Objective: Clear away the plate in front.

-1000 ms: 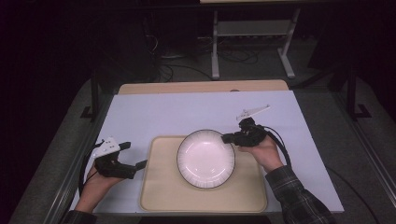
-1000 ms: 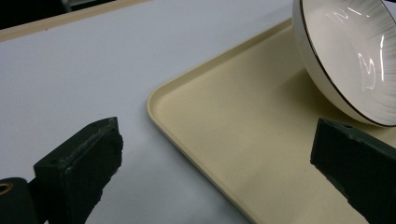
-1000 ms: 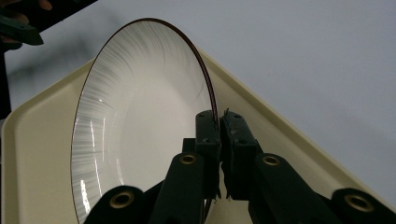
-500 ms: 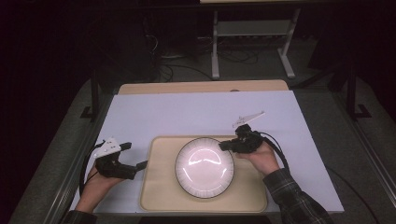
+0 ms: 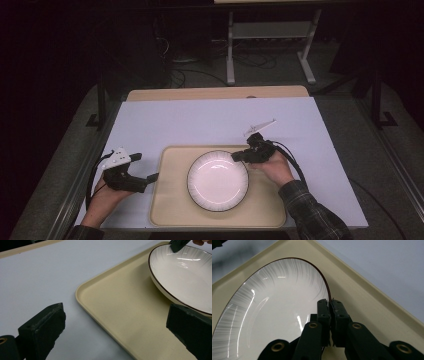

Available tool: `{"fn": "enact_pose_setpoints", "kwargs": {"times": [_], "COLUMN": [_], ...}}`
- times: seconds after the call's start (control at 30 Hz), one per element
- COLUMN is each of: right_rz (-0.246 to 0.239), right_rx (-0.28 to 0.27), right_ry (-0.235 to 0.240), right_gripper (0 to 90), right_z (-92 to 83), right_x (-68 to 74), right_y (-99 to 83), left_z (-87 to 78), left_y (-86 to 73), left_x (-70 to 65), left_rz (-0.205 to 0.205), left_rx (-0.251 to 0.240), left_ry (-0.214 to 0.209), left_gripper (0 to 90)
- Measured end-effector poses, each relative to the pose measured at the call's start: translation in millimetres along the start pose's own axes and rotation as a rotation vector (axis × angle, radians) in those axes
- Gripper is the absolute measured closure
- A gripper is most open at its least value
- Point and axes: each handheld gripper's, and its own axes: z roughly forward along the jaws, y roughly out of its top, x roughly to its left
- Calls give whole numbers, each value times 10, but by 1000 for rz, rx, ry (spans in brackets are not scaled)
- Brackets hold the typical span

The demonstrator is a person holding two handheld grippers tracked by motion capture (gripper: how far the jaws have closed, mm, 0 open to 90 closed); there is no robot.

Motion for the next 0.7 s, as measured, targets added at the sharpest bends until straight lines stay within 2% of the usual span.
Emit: {"fn": "enact_pose_setpoints", "kwargs": {"times": [0.37, 0.7], "right_rz": [-9, -45], "right_rx": [71, 79], "right_ry": [-41, -58], "right_gripper": [824, 802], "right_z": [133, 143], "right_x": [-25, 6], "right_y": [-26, -15], "left_z": [17, 23], "left_y": [-1, -2], "left_x": [-14, -20], "left_rz": [4, 6], "left_rx": [11, 15], "left_ry": [-5, -10], "left_gripper": [15, 15]}}
